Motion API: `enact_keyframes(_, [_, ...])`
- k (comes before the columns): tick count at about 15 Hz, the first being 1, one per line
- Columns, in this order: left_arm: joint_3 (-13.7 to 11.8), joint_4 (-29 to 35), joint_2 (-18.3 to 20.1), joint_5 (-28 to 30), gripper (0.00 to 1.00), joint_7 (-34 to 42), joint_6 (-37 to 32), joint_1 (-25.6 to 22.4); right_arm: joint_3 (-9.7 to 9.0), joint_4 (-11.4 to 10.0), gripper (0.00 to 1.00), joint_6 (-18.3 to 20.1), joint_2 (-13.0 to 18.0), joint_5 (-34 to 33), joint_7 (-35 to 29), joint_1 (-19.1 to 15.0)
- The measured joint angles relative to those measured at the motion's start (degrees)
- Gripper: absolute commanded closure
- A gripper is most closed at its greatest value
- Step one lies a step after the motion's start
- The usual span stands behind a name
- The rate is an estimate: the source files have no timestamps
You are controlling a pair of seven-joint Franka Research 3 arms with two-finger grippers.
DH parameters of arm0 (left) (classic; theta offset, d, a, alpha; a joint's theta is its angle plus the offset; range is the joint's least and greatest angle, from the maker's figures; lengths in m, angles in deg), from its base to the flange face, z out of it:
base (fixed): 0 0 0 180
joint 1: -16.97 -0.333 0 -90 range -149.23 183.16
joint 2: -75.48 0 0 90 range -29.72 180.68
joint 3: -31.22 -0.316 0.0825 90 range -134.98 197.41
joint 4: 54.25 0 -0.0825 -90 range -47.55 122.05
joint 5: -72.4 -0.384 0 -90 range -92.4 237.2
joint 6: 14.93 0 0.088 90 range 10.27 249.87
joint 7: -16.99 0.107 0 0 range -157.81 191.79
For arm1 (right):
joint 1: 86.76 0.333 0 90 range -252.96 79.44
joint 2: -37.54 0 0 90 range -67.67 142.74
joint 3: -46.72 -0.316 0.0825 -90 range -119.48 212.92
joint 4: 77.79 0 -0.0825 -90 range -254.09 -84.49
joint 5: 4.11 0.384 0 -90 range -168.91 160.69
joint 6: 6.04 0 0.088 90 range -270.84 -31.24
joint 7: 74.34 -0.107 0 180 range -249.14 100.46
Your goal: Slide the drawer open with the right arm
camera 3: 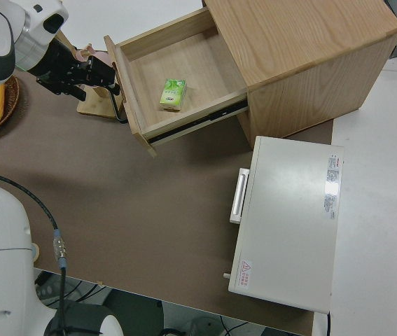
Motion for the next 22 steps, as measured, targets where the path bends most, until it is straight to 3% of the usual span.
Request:
enact_keyframes(10, [0.00,0.00,0.00,0.00,0.00,0.00,0.00,0.00,0.65,-1.22,0.011,1.74,2.10,11.38,10.08,-15.39])
enact_keyframes(16, [0.00,0.00,0.00,0.00,0.00,0.00,0.00,0.00,3.61,-2.85,0.011,2.00,2.09,14.85,15.32,-16.92])
enact_keyframes(22, [0.00,0.00,0.00,0.00,0.00,0.00,0.00,0.00,3.70,-3.14,0.011,2.00,2.10,14.85,15.69,-16.91])
